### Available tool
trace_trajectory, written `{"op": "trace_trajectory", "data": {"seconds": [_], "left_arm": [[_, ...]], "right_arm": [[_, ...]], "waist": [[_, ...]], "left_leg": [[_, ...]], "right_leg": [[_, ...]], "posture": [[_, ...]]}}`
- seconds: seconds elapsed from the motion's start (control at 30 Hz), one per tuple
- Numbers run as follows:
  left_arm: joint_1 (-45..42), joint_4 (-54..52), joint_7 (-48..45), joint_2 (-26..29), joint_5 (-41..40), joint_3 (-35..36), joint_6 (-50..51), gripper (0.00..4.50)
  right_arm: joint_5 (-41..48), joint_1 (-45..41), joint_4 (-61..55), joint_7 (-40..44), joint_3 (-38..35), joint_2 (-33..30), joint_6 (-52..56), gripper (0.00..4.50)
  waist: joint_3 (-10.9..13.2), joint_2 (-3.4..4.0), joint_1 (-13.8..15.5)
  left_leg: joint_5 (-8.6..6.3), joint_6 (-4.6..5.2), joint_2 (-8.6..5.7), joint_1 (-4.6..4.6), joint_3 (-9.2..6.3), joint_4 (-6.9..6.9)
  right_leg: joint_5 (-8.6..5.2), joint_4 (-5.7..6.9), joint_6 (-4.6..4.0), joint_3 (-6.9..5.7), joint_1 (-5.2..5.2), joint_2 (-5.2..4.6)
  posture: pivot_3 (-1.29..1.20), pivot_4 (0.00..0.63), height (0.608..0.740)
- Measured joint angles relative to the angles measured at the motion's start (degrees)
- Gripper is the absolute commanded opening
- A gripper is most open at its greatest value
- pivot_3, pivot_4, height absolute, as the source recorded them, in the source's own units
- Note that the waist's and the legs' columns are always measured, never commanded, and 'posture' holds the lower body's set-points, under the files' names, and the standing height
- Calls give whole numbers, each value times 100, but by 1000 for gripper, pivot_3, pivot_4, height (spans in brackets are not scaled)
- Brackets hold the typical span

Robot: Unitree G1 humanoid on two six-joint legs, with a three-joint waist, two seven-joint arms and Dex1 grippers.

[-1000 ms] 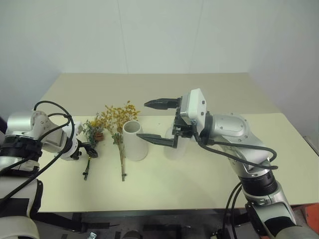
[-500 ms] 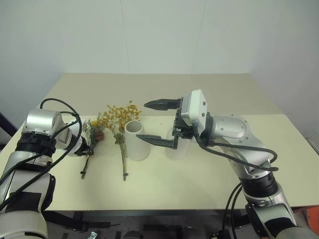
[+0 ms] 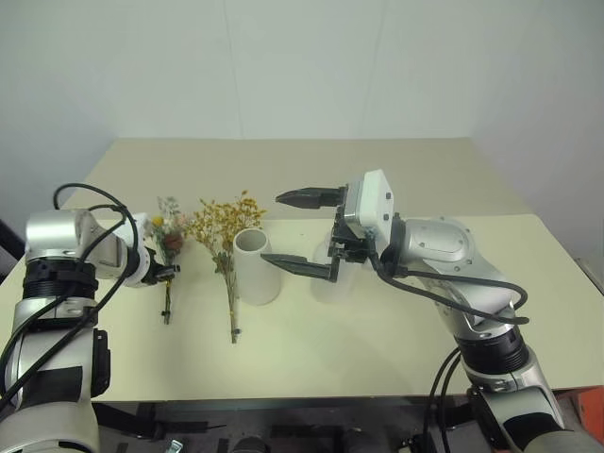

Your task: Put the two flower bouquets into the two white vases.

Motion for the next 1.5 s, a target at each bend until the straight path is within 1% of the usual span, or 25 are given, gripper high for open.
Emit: {"op": "trace_trajectory", "data": {"seconds": [0.1, 0.17, 0.23, 0.37, 0.43, 0.53, 0.6, 0.73, 0.83, 1.03, 1.23, 1.5], "left_arm": [[526, -1251, 18, -6, -46, 649, -698, 27], [871, -2028, -114, 33, -67, 805, -1287, 27], [1035, -2572, -385, 34, -212, 969, -1719, 27], [819, -2982, -861, 18, -692, 1293, -2100, 27], [584, -3095, -1051, -99, -979, 1436, -2228, 27], [334, -3298, -1336, -345, -1399, 1419, -2475, 27], [279, -3323, -1452, -479, -1529, 1320, -2626, 27], [-102, -3166, -1639, -993, -1712, 922, -2933, 27], [-472, -2813, -1826, -1325, -1639, 449, -3340, 27], [-674, -2165, -2266, -1794, -1486, -166, -3827, 27], [-706, -1960, -2465, -2097, -1488, -358, -3977, 27], [-481, -2086, -2549, -2449, -1481, -659, -4072, 27]], "right_arm": [[1, 28, -27, 6, -26, -55, 0, 4500], [-1, 46, -42, 5, -67, -89, 1, 4500], [-2, 58, -49, 5, -92, -112, 0, 4500], [-2, 91, -70, 4, -93, -113, 0, 4500], [-4, 139, -82, 2, -95, -119, 0, 4500], [-16, 156, -92, -2, -93, -123, 0, 4500], [-21, 167, -101, -6, -96, -147, 0, 4500], [-70, 213, -175, -27, -120, -240, 1, 4500], [-115, 263, -243, -101, -137, -334, 15, 4500], [-118, 503, -476, -233, -286, -586, 200, 4500], [-117, 636, -749, -439, -375, -686, 384, 4500], [-126, 981, -889, -578, -543, -984, 507, 4500]], "waist": [[0, 0, -9], [0, 0, 7], [0, 0, 23], [0, -1, 48], [0, -1, 49], [0, -1, 37], [0, -1, 26], [0, -2, 27], [0, -2, 41], [0, -2, 14], [0, -2, -12], [1, -3, 21]], "left_leg": [[0, -1, 0, -1, 1, -1], [0, -2, 0, 0, 3, 0], [0, -4, 1, 1, 3, 0], [0, -4, 0, 3, 2, 0], [0, -4, -1, 2, 1, 0], [1, -4, -1, 5, 3, 1], [1, -4, 0, 8, 3, 1], [1, -3, -1, 7, 3, 2], [1, -3, -3, 5, 3, 2], [1, -3, -2, 6, 4, 2], [1, -2, -2, 6, 4, 4], [1, -2, -2, 6, 4, 4]], "right_leg": [[2, -1, 0, 2, -4, -1], [3, 0, 0, 3, -3, -3], [3, 0, -1, 2, -2, -2], [3, -9, 1, -3, 9, -2], [4, -11, 3, -3, 10, -3], [5, -11, 4, -2, 12, -2], [5, -7, 4, -1, 12, -1], [5, -9, 4, -1, 14, -1], [5, -13, 4, -1, 15, -2], [5, -12, 4, 1, 14, 0], [5, -10, 5, 2, 15, 0], [5, -13, 5, 2, 16, 0]], "posture": [[0, 150, 740], [0, 150, 740], [0, 150, 740], [0, 150, 740], [0, 150, 740], [0, 150, 740], [0, 150, 740], [0, 150, 740], [0, 150, 740], [0, 150, 740], [0, 150, 740], [0, 150, 740]]}}
